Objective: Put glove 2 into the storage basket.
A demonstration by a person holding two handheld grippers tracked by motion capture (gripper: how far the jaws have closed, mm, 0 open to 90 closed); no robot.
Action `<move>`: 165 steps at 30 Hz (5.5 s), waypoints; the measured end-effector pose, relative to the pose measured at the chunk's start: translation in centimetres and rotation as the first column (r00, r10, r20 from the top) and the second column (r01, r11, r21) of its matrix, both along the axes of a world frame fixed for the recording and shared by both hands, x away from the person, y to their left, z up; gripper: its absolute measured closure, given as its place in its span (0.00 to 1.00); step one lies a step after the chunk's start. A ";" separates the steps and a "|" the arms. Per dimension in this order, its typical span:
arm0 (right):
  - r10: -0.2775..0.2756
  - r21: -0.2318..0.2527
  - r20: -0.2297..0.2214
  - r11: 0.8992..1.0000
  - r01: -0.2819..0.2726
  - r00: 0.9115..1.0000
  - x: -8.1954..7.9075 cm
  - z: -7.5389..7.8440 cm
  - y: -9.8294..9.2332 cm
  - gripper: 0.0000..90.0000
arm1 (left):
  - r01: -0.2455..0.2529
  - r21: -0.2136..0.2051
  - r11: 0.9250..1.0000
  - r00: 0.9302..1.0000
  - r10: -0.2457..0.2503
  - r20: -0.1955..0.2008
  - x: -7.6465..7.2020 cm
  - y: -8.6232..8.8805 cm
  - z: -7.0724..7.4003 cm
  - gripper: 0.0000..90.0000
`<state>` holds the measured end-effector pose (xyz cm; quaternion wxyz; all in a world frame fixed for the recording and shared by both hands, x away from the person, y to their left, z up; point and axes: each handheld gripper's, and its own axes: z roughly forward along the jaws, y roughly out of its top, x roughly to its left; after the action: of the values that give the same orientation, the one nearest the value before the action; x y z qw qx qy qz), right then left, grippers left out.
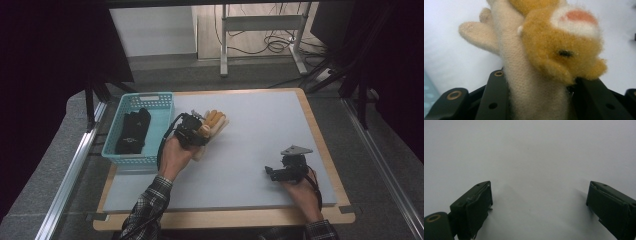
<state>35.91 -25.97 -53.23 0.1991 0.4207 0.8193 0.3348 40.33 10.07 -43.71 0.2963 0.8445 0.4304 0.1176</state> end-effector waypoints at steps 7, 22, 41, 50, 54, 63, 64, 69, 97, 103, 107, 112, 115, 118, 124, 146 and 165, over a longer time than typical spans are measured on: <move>0.000 0.000 0.001 1.000 0.000 1.000 0.0 0.0 0.0 0.07 | -0.043 -0.001 0.999 0.999 0.043 0.007 0.6 1.7 1.3 0.68; 0.001 0.000 0.002 1.000 -0.001 1.000 0.0 0.0 0.0 0.07 | -0.210 0.001 0.978 0.977 0.210 0.029 1.7 8.2 3.6 0.68; 0.000 0.001 0.002 1.000 0.000 1.000 0.0 0.0 0.0 0.07 | -0.397 0.050 0.916 0.917 0.398 -0.018 3.0 15.6 1.2 0.67; 0.000 0.001 0.003 1.000 0.000 1.000 0.0 0.0 0.0 0.07 | -0.395 0.096 0.913 0.911 0.403 -0.089 5.4 15.4 -1.9 0.66; 0.001 0.001 0.003 1.000 -0.001 1.000 0.0 0.0 0.0 0.07 | -0.387 0.106 0.916 0.909 0.398 -0.124 6.7 14.9 -3.3 0.65; 0.001 0.001 0.003 1.000 -0.001 1.000 0.0 0.0 0.0 0.07 | -0.333 0.097 0.938 0.902 0.347 -0.259 8.8 13.8 -6.6 0.52; 0.001 0.001 0.003 1.000 -0.001 1.000 0.0 0.0 0.0 0.07 | -0.340 0.097 0.935 0.897 0.354 -0.265 8.8 13.9 -6.7 0.50; 0.001 0.001 0.003 1.000 -0.001 1.000 0.0 0.0 0.0 0.07 | -0.354 0.063 0.933 0.897 0.358 -0.261 8.3 14.9 -5.9 0.20; 0.001 0.000 0.002 1.000 -0.001 1.000 0.0 0.0 0.0 0.07 | -0.363 0.124 0.924 0.903 0.381 -0.198 8.1 15.5 -5.9 0.99; 0.001 0.001 0.003 1.000 -0.001 1.000 0.0 0.0 0.0 0.07 | -0.418 0.117 0.901 0.890 0.432 -0.147 7.8 16.6 -5.5 0.78; 0.001 0.001 0.004 1.000 -0.001 1.000 0.0 0.0 0.0 0.07 | -0.443 0.102 0.891 0.885 0.452 -0.108 7.4 17.3 -5.1 0.60; 0.000 0.001 0.004 1.000 0.000 1.000 0.0 0.0 0.0 0.07 | -0.458 0.086 0.885 0.883 0.464 -0.067 6.9 18.0 -4.4 0.47; 0.000 0.001 0.004 1.000 0.000 1.000 0.0 0.0 0.0 0.07 | -0.468 0.060 0.882 0.881 0.471 -0.051 6.5 18.4 -4.0 0.40; 0.000 0.001 0.005 1.000 0.000 1.000 0.0 0.0 0.0 0.07 | -0.460 0.033 0.887 0.886 0.461 -0.036 6.1 18.9 -3.7 0.33; 0.000 0.000 0.005 1.000 0.000 1.000 0.0 0.0 0.0 0.07 | -0.457 -0.034 0.889 0.889 0.456 -0.026 5.3 19.6 -3.3 0.22; 0.000 -0.001 0.006 1.000 0.000 1.000 0.0 0.0 0.0 0.07 | -0.376 -0.105 0.921 0.925 0.379 0.011 2.3 20.0 -1.2 0.02; 0.000 -0.002 0.006 1.000 0.000 1.000 0.0 0.0 0.0 0.07 | -0.280 -0.092 0.955 0.952 0.289 0.104 -0.4 18.2 0.3 0.00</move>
<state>35.86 -25.93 -53.26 0.2019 0.4195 0.8192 0.3350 39.96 28.25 -43.41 0.3329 0.7533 0.5339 0.1916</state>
